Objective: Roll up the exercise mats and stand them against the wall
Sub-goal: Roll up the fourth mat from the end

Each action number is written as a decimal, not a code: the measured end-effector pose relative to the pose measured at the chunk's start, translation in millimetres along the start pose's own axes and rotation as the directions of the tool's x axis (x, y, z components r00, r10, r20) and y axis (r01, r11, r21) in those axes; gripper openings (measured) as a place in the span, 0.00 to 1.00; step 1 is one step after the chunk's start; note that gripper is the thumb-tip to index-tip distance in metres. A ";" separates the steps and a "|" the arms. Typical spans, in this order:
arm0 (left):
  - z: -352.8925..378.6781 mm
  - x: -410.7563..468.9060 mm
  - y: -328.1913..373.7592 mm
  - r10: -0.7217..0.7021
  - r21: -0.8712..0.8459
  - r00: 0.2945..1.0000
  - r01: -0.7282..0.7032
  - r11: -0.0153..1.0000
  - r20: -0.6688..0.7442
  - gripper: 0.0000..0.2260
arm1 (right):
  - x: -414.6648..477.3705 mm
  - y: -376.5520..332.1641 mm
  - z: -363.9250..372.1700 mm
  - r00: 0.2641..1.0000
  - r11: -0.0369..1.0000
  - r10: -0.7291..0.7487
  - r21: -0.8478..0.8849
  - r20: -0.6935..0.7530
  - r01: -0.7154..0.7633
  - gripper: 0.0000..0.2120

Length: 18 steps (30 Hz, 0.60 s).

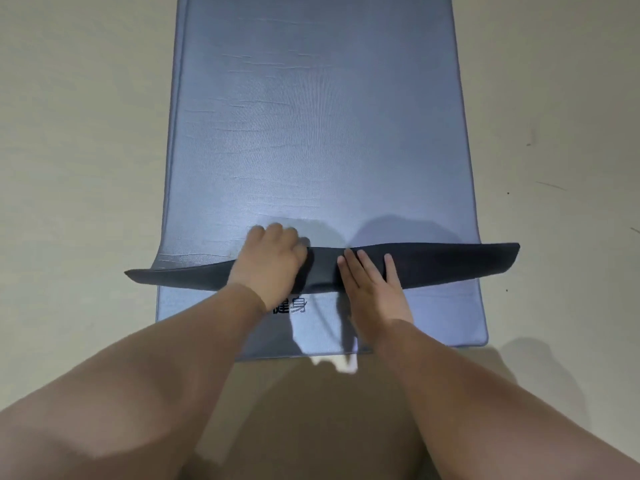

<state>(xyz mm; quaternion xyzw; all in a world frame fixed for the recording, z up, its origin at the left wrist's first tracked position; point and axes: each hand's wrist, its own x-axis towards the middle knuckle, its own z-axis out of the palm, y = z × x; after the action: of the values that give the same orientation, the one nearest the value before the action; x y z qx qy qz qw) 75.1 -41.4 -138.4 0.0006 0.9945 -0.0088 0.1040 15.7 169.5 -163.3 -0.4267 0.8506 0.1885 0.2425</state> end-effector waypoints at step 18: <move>5.9 -12.7 -0.3 -0.011 -0.202 0.945 0.081 0.976 0.327 0.27 | 29.9 29.6 -45.6 0.992 0.951 -0.030 0.302 -0.125 0.067 0.10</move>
<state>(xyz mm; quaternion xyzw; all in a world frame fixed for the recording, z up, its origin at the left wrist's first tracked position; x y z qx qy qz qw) 88.8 -41.8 -141.5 -0.0355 0.9588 0.0952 0.2652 -35.5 143.1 -140.0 -0.4154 0.8716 0.0232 0.2591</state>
